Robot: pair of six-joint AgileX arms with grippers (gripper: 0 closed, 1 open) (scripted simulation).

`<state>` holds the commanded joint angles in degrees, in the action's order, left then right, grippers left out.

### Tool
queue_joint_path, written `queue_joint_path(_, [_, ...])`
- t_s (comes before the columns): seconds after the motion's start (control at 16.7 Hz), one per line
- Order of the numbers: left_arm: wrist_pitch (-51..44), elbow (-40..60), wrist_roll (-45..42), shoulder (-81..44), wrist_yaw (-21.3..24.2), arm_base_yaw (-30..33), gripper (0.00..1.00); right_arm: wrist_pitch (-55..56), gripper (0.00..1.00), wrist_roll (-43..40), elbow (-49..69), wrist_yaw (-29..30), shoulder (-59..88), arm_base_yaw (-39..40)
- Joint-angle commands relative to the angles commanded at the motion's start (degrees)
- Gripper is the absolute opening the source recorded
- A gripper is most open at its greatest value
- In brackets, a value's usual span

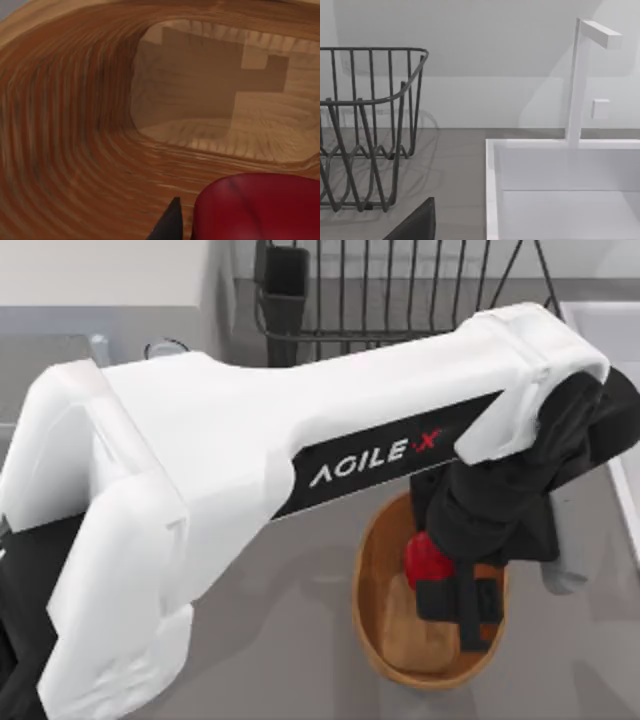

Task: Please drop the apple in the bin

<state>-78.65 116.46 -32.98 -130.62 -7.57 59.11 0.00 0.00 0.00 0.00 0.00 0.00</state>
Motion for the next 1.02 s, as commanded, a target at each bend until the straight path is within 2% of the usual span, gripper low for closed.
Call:
queue_joint_path(0.72, [0.0,0.0,0.0,0.0,0.0,0.0,0.98,0.0,1.0,0.0,0.0,0.0,0.0,0.0])
queue_joint_path(1.02, [0.0,0.0,0.0,0.0,0.0,0.0,1.0,0.0,1.0,0.0,0.0,0.0,0.0,0.0])
